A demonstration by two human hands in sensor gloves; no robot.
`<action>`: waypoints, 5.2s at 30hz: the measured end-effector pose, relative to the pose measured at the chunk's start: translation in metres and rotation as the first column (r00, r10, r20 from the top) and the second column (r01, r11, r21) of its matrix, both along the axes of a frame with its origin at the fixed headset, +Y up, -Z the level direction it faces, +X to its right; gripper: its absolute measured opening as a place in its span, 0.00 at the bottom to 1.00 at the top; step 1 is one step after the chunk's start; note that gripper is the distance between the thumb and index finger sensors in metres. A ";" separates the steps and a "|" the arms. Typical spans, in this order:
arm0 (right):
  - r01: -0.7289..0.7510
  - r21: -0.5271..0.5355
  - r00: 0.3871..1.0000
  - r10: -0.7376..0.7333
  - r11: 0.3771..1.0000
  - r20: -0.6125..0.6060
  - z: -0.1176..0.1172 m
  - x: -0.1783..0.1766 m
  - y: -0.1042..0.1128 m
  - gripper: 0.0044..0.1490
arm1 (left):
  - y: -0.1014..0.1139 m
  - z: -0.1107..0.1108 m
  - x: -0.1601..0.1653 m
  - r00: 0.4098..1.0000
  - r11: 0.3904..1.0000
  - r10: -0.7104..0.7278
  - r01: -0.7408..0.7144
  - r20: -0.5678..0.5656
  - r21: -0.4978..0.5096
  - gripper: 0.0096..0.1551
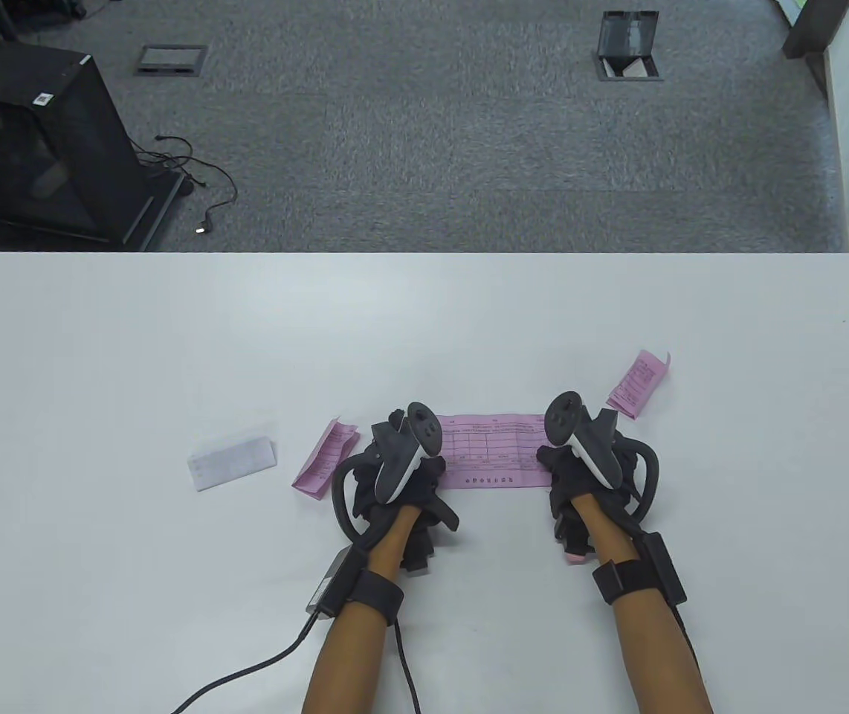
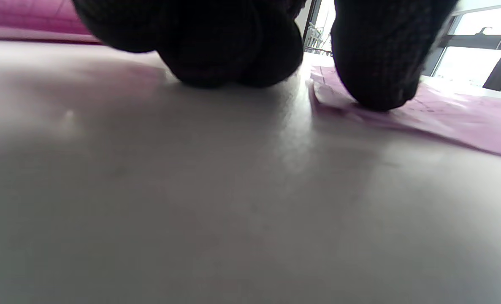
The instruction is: Unfold folded invoices and stack
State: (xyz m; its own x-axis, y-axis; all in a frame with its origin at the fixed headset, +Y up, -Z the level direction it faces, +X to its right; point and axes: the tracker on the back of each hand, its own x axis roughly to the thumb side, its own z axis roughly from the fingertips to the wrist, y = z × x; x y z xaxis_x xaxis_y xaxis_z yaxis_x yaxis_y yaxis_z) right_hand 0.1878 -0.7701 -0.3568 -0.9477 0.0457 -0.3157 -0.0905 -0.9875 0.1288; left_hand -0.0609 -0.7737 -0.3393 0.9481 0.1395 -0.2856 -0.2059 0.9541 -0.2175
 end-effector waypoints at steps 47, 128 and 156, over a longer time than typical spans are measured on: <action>-0.010 0.037 0.922 -0.005 0.999 0.388 -0.047 0.097 0.016 0.49 | 0.035 0.136 -0.063 0.867 0.824 0.435 -0.492 0.243 0.282 0.47; 0.515 -0.231 0.795 -0.561 0.825 -0.232 0.130 0.016 0.012 0.23 | 0.002 0.119 -0.029 0.845 0.854 0.514 -0.520 0.149 0.006 0.52; 0.146 -0.198 0.923 -0.206 0.969 -0.324 0.134 0.025 0.033 0.28 | 0.002 0.128 -0.007 0.918 0.996 0.019 0.016 0.396 -0.084 0.39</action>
State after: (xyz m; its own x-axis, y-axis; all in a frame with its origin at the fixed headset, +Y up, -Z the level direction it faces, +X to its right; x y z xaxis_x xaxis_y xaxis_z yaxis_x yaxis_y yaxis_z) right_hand 0.2123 -0.7374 -0.2226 -0.9805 0.1964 0.0059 -0.1824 -0.9211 0.3440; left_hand -0.0678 -0.7716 -0.2113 0.9859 0.1326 0.1020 -0.0875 0.9285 -0.3609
